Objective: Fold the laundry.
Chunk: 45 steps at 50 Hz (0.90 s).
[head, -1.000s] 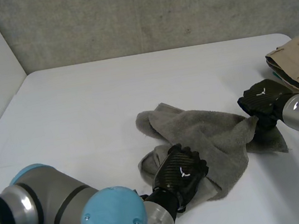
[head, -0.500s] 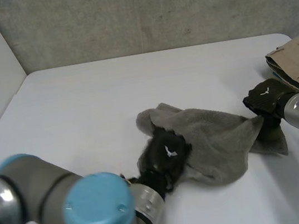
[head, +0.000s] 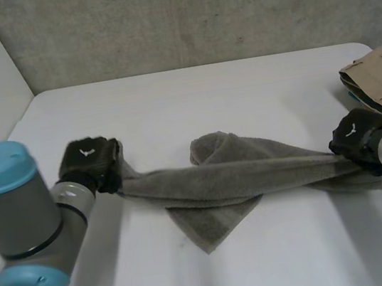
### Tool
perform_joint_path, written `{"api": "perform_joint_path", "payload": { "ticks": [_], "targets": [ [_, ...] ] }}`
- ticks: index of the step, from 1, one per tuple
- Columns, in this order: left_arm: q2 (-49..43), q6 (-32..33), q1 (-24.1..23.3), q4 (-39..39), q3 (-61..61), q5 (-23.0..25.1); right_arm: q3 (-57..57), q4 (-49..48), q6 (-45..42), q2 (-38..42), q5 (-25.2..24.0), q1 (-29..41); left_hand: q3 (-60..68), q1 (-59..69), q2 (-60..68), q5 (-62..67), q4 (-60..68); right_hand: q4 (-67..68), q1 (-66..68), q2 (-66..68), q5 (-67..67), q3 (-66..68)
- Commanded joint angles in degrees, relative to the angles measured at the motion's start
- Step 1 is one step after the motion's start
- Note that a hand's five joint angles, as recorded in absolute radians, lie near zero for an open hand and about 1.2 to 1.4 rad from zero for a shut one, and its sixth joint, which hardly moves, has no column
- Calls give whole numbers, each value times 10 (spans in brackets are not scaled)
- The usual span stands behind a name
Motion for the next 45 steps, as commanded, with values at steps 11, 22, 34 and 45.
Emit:
{"api": "perform_joint_path", "payload": {
  "ticks": [11,22,34,45],
  "targets": [
    [-162,-9,14,48,511,-37,-336,-321,15,143,43,75,120,158,115,135,112,120,232,128,132,124],
    [-157,-10,39,136,561,-91,-356,-572,14,131,12,81,120,158,115,135,112,120,232,128,132,124],
    [-113,-31,38,154,302,-80,-181,-534,17,123,15,88,120,158,115,135,112,120,232,128,132,124],
    [-176,-73,39,143,160,-80,-16,-462,105,156,10,86,120,158,115,135,112,120,232,128,132,124]
  ]
}}
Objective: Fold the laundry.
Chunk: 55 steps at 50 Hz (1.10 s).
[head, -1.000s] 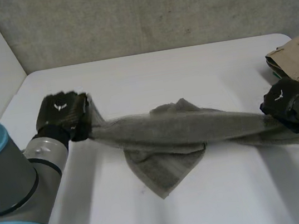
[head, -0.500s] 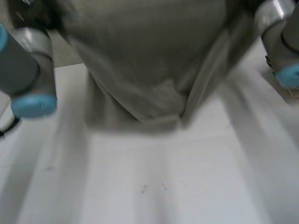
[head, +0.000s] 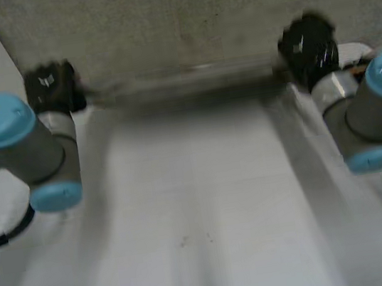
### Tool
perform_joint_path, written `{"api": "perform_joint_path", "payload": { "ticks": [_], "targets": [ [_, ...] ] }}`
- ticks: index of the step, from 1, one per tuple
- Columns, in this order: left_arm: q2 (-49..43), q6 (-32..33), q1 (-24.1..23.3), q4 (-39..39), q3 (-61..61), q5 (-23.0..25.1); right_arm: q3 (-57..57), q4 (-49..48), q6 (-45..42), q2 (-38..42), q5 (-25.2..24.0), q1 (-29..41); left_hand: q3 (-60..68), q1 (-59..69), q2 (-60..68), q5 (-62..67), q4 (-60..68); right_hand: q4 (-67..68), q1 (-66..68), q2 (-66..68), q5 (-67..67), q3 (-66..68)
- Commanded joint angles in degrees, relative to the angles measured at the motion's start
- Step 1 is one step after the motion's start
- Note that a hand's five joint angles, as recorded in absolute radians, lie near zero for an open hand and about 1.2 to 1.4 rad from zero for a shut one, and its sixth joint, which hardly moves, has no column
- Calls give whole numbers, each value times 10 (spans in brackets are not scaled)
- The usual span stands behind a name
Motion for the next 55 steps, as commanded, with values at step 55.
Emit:
{"api": "perform_joint_path", "payload": {
  "ticks": [55],
  "targets": [
    [22,333,56,-40,-239,187,182,157,171,-38,-53,-19,-386,-347,-390,-368,-391,117,232,126,130,121]
  ]
}}
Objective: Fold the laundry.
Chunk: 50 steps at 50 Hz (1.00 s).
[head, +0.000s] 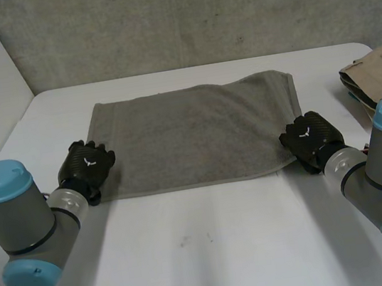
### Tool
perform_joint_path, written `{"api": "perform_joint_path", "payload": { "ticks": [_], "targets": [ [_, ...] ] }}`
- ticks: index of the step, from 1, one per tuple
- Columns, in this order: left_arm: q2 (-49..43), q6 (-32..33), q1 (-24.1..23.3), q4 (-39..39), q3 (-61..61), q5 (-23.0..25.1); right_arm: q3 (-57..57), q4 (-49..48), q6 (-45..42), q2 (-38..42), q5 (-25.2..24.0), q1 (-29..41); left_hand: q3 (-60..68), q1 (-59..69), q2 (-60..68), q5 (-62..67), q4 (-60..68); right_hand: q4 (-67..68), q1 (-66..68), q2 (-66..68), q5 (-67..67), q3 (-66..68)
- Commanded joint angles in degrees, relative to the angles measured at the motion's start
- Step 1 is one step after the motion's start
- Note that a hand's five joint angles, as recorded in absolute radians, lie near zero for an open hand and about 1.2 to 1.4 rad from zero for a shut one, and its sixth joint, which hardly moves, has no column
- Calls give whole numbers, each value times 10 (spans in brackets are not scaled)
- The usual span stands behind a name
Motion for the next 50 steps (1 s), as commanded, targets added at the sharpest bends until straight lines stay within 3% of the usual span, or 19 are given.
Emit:
{"api": "perform_joint_path", "payload": {
  "ticks": [1,29,41,50],
  "targets": [
    [-30,-6,9,-9,23,0,0,0,0,1,0,0,58,60,56,52,56,117,232,126,129,121],
    [-102,-18,24,-40,111,0,0,0,-1,5,0,0,162,165,161,156,160,117,232,126,129,121],
    [-110,-63,24,-40,146,1,0,0,-1,5,0,0,204,207,203,198,202,117,232,126,129,121],
    [-126,-64,24,-40,157,2,-1,0,-1,4,1,0,416,418,415,410,414,117,232,126,129,121]
  ]
}}
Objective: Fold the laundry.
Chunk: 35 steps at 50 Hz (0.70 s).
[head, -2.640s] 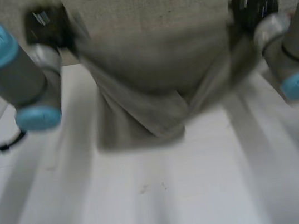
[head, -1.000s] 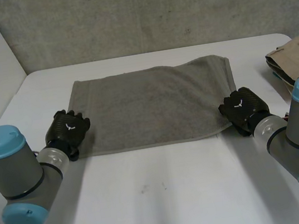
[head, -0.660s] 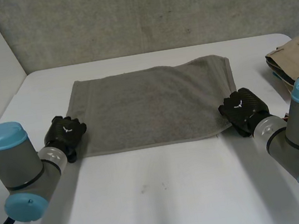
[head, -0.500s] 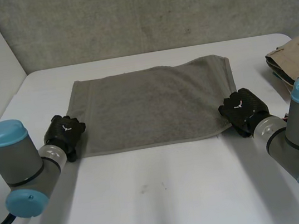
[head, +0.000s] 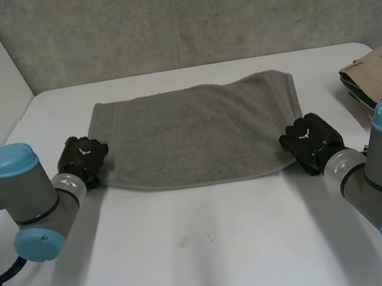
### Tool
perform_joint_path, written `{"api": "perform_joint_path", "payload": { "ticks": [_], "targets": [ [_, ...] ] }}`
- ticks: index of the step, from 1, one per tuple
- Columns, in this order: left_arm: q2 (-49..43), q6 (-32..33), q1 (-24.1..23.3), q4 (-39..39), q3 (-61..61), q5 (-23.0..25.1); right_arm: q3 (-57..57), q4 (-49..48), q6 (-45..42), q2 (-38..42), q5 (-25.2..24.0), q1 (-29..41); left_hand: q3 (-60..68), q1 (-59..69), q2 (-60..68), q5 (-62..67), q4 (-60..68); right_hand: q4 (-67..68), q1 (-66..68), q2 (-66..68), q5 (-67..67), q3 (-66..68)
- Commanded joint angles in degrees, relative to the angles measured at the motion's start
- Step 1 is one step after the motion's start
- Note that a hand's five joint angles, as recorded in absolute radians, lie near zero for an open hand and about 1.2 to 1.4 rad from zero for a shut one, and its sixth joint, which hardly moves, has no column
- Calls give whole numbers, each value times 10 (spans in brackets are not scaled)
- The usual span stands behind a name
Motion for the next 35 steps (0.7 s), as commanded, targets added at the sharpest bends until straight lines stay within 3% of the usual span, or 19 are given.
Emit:
{"api": "perform_joint_path", "payload": {
  "ticks": [1,3,12,14,15,20,25,35],
  "targets": [
    [-12,0,0,-1,6,0,-2,0,1,-1,2,0,235,229,235,243,236,117,232,126,129,121],
    [-12,0,0,-1,6,0,-2,0,0,-2,2,0,342,336,342,350,343,117,232,126,129,121],
    [-4,-1,-2,-1,-7,-4,-9,2,21,-2,6,-7,343,337,342,351,344,117,232,126,129,121],
    [1,-2,-3,-4,-15,-4,-11,3,46,-3,6,-17,343,337,342,351,344,-31,83,-22,-19,-27],
    [18,-3,-4,-8,-24,-6,-15,8,82,-4,7,-28,343,337,342,351,344,-222,-107,-213,-210,-218],
    [45,-5,-1,-7,-43,-5,-45,49,184,-4,5,-61,343,337,342,351,344,-399,-284,-390,-386,-395],
    [47,-7,0,-8,-46,-7,-83,127,260,17,-11,-95,343,337,342,351,344,-421,-306,-412,-408,-417],
    [51,-17,-1,-11,-47,-8,-94,158,315,39,-70,-131,343,337,342,351,344,-394,-279,-385,-381,-390]
  ]
}}
